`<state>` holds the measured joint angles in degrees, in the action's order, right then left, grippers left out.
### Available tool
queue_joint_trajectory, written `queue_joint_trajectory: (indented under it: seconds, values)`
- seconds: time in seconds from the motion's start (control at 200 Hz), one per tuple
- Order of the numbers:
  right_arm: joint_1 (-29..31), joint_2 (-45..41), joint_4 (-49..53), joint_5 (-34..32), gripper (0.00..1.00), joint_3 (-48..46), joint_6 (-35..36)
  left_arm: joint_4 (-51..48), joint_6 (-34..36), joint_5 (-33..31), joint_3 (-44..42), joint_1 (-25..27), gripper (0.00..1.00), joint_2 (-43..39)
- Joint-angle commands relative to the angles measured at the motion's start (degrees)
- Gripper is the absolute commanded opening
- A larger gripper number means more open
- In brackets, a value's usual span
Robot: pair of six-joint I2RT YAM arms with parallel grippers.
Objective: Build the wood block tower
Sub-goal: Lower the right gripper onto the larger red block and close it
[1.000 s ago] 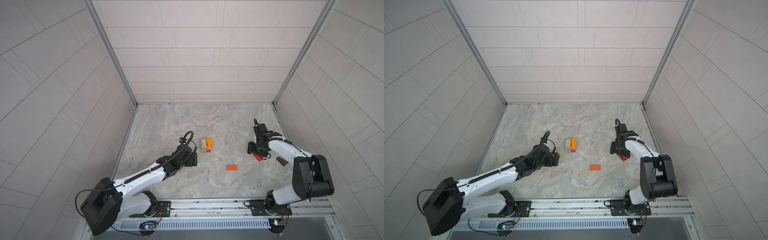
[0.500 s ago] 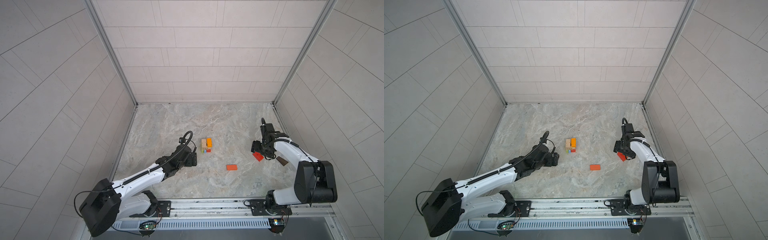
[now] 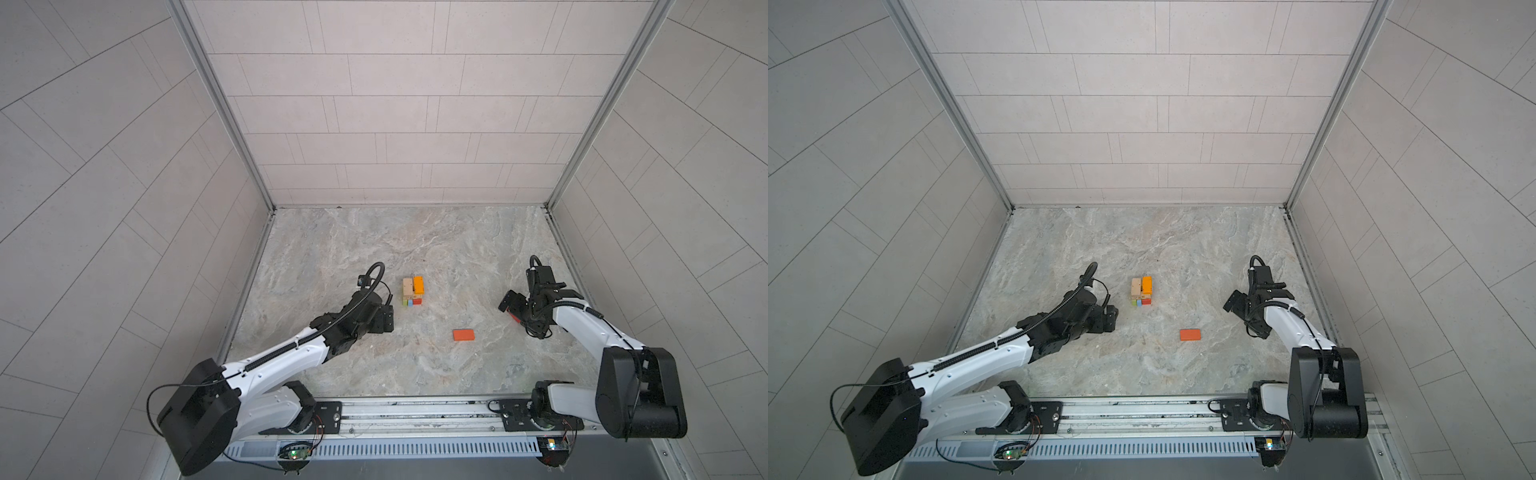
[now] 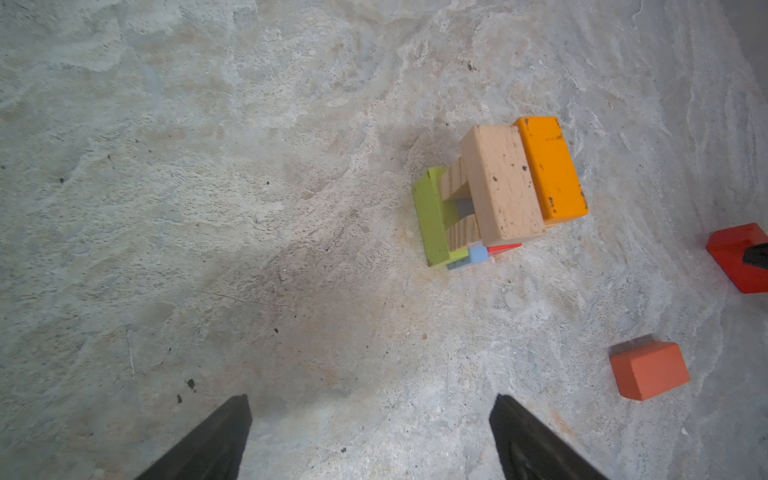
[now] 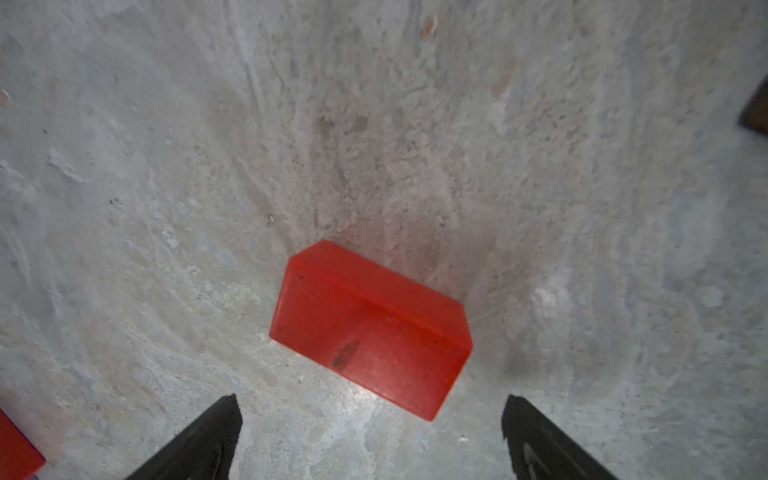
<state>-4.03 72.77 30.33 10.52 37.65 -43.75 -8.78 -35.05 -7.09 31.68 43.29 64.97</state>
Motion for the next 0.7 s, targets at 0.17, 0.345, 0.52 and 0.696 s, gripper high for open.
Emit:
queue_joint_trajectory:
  seconds: [0.17, 0.345, 0.52, 0.696]
  values:
    - [-0.5, 3.4, -4.9, 1.9, 0.96, 0.8, -9.3, 0.7, 0.2, -0.2, -1.6, 0.0, 0.97, -1.5]
    - [-0.8, 5.0, -5.9, 1.2, 0.93, 1.2, -11.4, 1.3, 0.1, 0.1, -2.0, 0.0, 0.97, -1.4]
    - [-0.8, 8.0, -5.1, 1.4, 0.86, 4.1, -8.0, 1.5, 0.2, 0.0, -2.4, -0.1, 0.97, -1.6]
    - [-0.8, 10.9, -2.4, 0.9, 0.83, 6.2, -3.8, 1.6, 0.8, -0.3, -2.4, -0.2, 0.97, -1.5]
